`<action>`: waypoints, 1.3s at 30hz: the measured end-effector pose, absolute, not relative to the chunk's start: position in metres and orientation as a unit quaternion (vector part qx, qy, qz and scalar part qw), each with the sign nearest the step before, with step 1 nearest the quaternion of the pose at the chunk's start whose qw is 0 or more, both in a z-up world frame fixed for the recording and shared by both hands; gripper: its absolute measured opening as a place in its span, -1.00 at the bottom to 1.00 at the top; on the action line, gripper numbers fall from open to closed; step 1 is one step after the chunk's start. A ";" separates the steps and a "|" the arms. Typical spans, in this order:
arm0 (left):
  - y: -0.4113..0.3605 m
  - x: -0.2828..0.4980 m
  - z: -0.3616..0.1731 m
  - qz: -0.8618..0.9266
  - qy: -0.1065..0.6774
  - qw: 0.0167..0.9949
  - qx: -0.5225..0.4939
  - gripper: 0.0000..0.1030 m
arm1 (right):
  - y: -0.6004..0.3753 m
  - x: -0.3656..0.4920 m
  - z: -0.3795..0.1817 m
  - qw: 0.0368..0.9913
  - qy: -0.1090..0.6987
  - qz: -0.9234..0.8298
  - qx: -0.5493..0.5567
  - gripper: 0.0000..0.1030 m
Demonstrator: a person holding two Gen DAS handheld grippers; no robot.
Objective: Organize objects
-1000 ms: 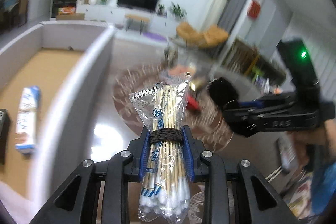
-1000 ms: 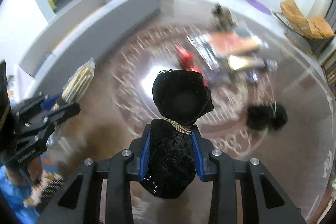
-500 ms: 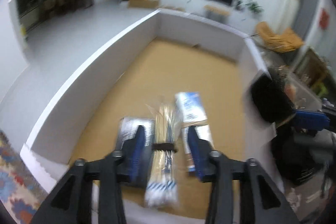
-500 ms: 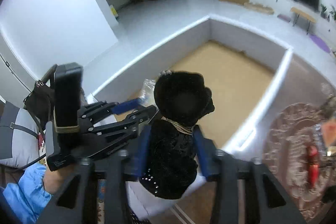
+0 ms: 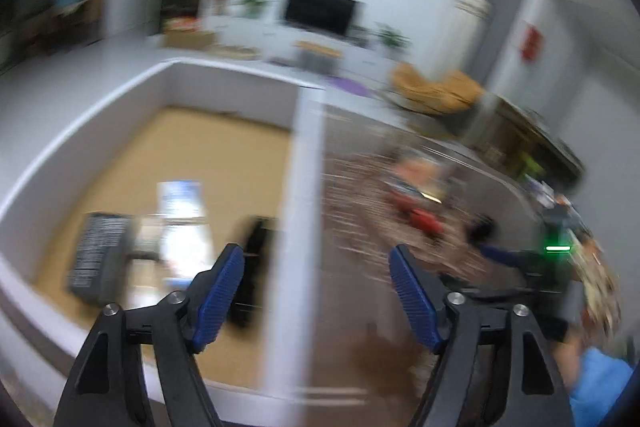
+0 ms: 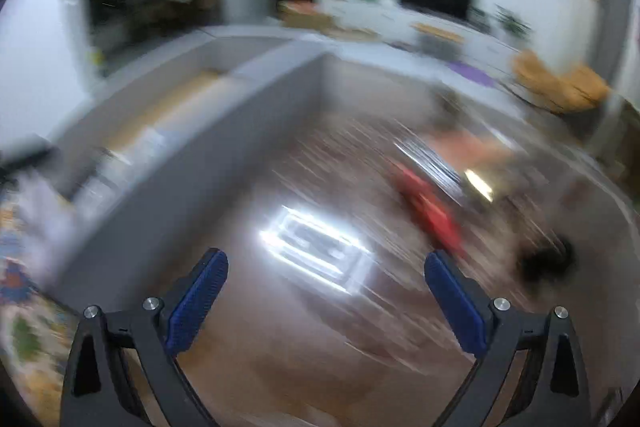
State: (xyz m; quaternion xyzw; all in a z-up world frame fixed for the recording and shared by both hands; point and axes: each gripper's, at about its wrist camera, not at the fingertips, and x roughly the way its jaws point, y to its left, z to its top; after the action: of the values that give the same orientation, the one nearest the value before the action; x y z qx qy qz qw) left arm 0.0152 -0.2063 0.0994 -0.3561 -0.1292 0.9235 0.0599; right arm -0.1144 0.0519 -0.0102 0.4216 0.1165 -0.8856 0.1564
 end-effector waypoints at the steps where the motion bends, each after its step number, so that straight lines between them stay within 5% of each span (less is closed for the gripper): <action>1: -0.187 0.019 0.100 0.923 -0.119 0.079 -0.357 0.73 | 0.075 -0.112 -0.022 0.138 0.115 -0.884 0.432 0.92; 3: -0.147 0.015 0.093 0.919 -0.103 0.113 -0.363 1.00 | 0.108 -0.107 -0.037 0.111 0.110 -0.885 0.438 0.92; 13: -0.038 -0.067 -0.018 0.891 -0.018 0.093 -0.445 1.00 | 0.187 -0.110 -0.073 0.043 0.087 -0.890 0.446 0.93; 18: -0.020 -0.097 -0.037 0.887 0.024 0.081 -0.453 1.00 | 0.207 -0.116 -0.078 0.036 0.022 -0.888 0.457 1.00; 39: -0.012 -0.112 -0.049 0.883 0.044 0.085 -0.459 1.00 | 0.206 -0.114 -0.076 0.030 0.024 -0.888 0.457 1.00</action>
State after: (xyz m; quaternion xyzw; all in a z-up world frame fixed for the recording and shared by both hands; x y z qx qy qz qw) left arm -0.1122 -0.0121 -0.0487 -0.4591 0.0443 0.8832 0.0847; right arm -0.1139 0.2061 -0.0763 0.4573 0.0240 -0.8885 0.0304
